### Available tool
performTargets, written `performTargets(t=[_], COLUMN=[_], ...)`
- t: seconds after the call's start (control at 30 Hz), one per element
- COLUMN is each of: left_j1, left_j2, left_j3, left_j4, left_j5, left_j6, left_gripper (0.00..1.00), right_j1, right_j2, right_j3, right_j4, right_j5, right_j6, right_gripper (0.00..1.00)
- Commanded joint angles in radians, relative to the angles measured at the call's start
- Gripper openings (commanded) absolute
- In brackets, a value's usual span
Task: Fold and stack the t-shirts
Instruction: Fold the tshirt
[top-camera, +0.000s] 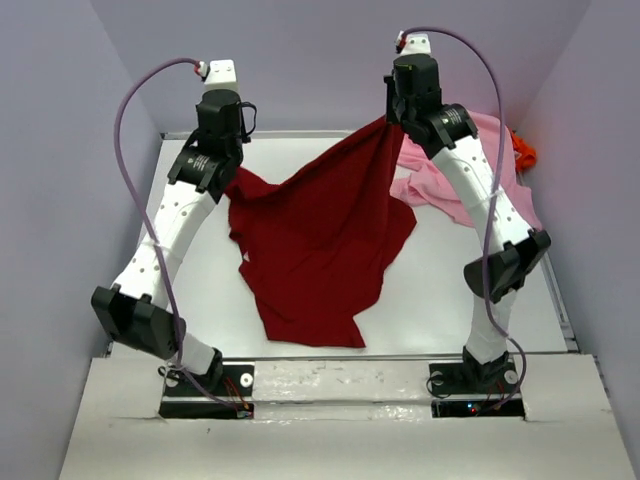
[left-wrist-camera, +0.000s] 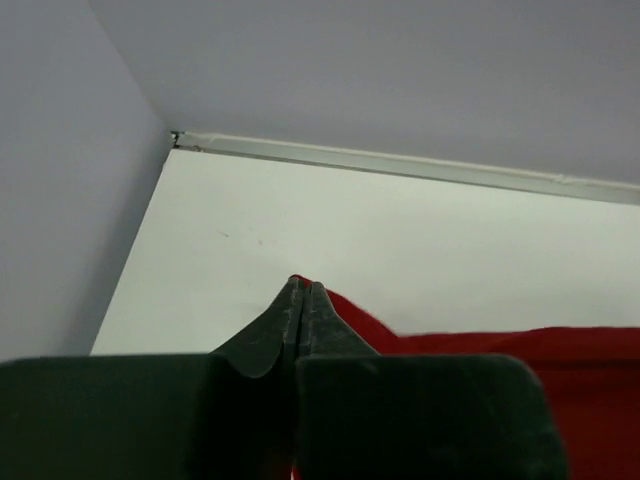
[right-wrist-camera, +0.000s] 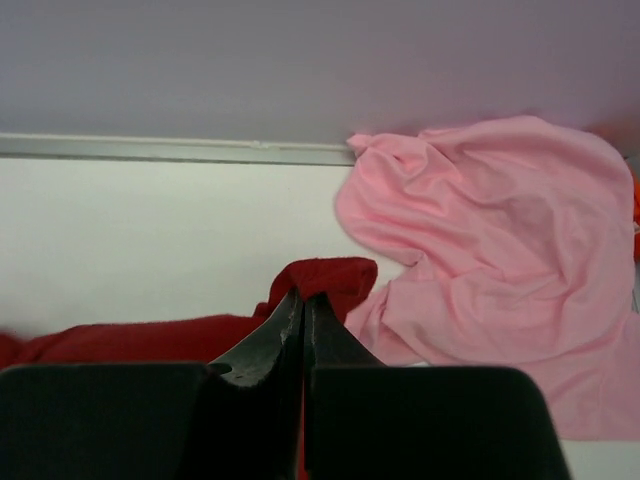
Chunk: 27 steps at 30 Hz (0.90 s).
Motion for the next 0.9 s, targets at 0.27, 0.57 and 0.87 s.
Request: performTargets(t=[0.27, 0.57, 0.87], left_j1=[0.08, 0.079, 0.085], left_j2=[0.215, 0.26, 0.342], left_j3=[-0.06, -0.089, -0.068], left_j4=[0.235, 0.236, 0.245], left_j5=[0.057, 0.116, 0.127], left_j6=[-0.004, -0.029, -0.038], left_gripper=[0.0, 0.0, 0.0], right_j1=[-0.154, -0.185, -0.185], right_j2=[0.368, 0.602, 0.605], right_j3=[0.245, 0.402, 0.362], right_j4=[0.043, 0.049, 0.074], right_j5=[-0.125, -0.188, -0.208], right_j6=[0.077, 0.1, 0.095], right_gripper=[0.0, 0.0, 0.0])
